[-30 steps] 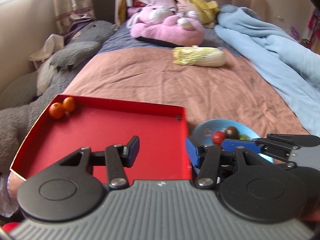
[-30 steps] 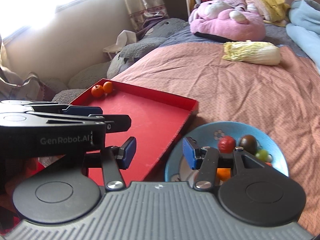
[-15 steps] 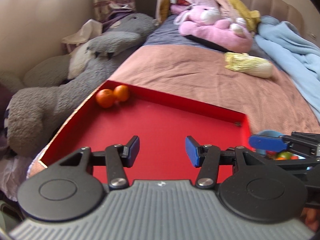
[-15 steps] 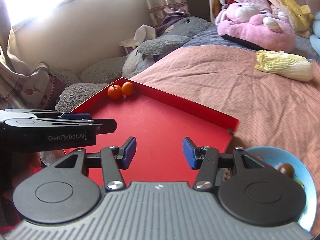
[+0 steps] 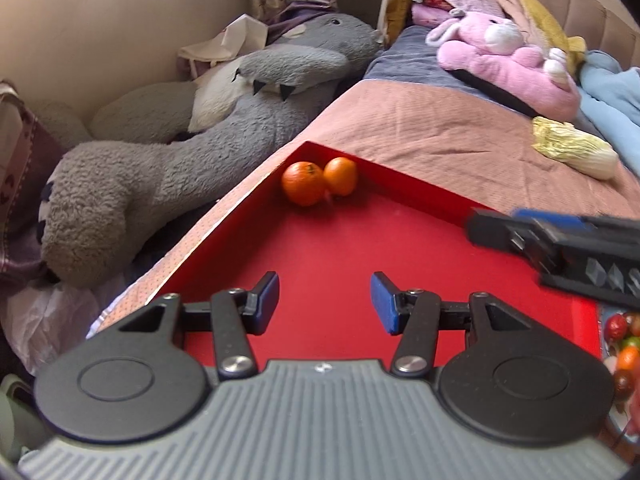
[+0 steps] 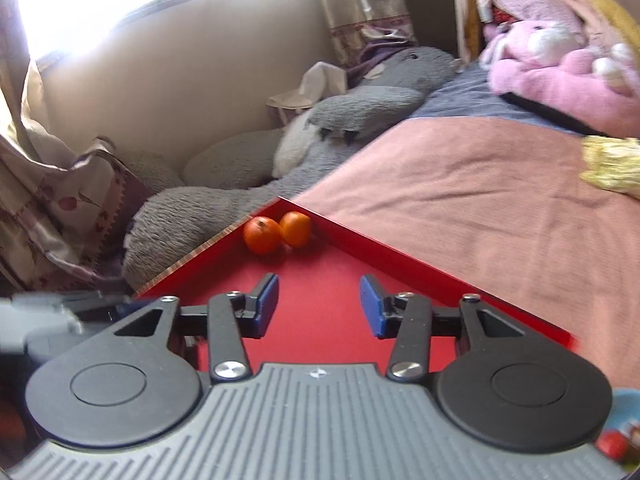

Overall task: Organize fruits
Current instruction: 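Reach both tools toward the last two tangerines in the tray, then grasp the larger tangerine with the left tool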

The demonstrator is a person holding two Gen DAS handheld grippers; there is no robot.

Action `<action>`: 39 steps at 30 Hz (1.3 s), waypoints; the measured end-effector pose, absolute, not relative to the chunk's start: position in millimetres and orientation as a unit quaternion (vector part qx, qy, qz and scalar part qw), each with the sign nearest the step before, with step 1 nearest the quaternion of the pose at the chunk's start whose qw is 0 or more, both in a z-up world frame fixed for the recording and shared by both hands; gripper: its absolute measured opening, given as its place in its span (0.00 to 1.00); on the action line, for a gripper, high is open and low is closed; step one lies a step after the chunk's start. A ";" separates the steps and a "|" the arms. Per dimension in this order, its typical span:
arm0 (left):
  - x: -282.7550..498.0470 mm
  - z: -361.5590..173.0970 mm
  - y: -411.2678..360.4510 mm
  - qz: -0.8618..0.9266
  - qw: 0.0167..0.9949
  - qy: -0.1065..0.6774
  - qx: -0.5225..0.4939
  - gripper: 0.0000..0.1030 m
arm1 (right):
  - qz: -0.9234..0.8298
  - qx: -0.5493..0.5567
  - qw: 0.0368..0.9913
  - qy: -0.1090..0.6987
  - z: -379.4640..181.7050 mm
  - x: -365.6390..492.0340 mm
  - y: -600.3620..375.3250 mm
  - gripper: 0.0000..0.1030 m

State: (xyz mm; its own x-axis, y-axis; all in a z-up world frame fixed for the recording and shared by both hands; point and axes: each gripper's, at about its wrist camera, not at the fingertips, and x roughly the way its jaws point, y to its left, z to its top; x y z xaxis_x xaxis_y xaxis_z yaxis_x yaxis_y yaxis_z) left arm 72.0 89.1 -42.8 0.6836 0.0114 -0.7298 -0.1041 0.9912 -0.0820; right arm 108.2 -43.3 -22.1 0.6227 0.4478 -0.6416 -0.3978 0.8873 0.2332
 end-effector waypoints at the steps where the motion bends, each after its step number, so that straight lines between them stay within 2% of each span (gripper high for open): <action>1: 73.2 -44.8 91.5 0.032 0.915 0.398 -0.060 0.52 | 0.238 0.035 0.898 0.367 -25.6 116.9 -34.2 0.46; 2: 74.3 -46.4 93.3 0.032 0.914 0.399 -0.060 0.52 | 0.242 0.035 0.897 0.369 -29.6 125.7 -25.1 0.43; 7: 77.6 -53.1 100.8 0.029 0.914 0.401 -0.055 0.52 | 0.233 0.040 0.889 0.392 -56.4 167.7 10.6 0.38; 23: 99.2 -66.8 125.7 0.025 0.905 0.415 -0.088 0.52 | 0.213 0.160 0.864 0.428 -102.3 229.7 18.7 0.39; 25: 101.6 -66.1 124.0 0.024 0.906 0.414 -0.087 0.52 | 0.223 0.145 0.869 0.418 -100.4 228.5 18.8 0.33; 30: 113.2 -63.5 119.0 0.023 0.908 0.412 -0.076 0.52 | 0.228 0.114 0.877 0.406 -87.7 212.7 4.2 0.31; 32: 120.8 -63.8 119.3 0.027 0.908 0.413 -0.073 0.57 | 0.227 0.093 0.884 0.398 -80.5 199.1 -8.8 0.28; 33: 124.6 -63.7 118.9 0.032 0.907 0.413 -0.073 0.65 | 0.226 0.080 0.887 0.395 -77.2 190.8 -15.6 0.28; 34: 129.3 -63.7 118.6 0.034 0.908 0.411 -0.075 0.68 | 0.222 0.063 0.890 0.393 -74.4 182.7 -22.4 0.28; 39: 151.4 -67.2 113.3 0.025 0.900 0.426 -0.091 0.70 | 0.217 0.022 0.885 0.411 -79.9 154.9 -50.0 0.30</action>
